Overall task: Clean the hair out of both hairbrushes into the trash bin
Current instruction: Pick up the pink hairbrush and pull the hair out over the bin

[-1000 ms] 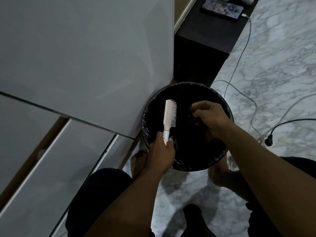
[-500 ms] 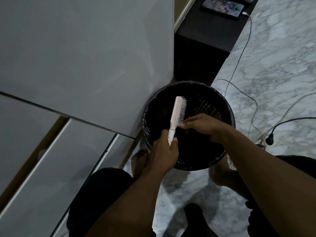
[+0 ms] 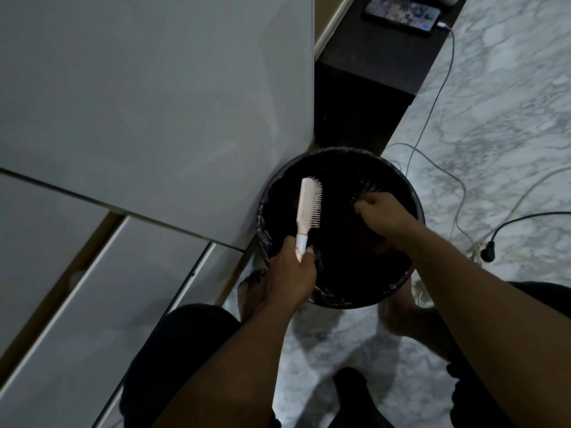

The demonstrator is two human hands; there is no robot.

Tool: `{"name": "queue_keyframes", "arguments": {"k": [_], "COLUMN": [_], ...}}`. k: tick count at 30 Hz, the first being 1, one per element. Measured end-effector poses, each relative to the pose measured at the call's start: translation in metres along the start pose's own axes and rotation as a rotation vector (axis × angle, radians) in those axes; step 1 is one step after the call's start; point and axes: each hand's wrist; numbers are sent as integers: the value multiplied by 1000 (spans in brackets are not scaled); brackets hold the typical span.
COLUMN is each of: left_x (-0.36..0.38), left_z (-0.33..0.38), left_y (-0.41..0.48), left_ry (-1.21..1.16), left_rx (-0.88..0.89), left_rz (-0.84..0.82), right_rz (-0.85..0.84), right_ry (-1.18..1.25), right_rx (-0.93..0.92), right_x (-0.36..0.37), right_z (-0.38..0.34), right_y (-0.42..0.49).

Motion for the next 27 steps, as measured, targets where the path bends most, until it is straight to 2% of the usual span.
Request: {"name": "queue_keyframes", "arguments": {"k": [3,5,7,8,10,12,14,20,24,27], "left_x": [0,-1,-2,-1,0,1,2,-2,-4,-3], "left_z": [3,4,7,7,9,12,14,18,19,24], "left_y": [1,1,0,0,0,-1,-1,-4,-5,-3], "left_ry": [-20,-41,-55,-54,-53,-111,-184,-183,-176,-251], "left_rx": [-23,-40,-35,-24,-3,-24,-56,-21,-16,-36], "left_rz": [12,13,-6,-24,-69,-90,-117,-114,-143,-127], "right_rz": [2,66,116,98,-27,-36,63,143,150,20], "right_ry": [-342,-445,-298,-108,191,161,1,-82,26,310], "right_rx": [90,119,11,-58,-146,-267,-343,-410,-350,-230], "right_x": [11,19,23,23,25,30,37,42,39,38], "right_z": [13,19,14,11,2,-1,0,6,7,3], "right_y": [6,12,8,6,-3,-7,-7,-7,-5,-7]}}
Point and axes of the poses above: each hand's wrist, its own y-axis towards the middle knuckle, its own x-axis out of the palm, z = x × y, and after that the axes turned 12 degrees about x, right-handed
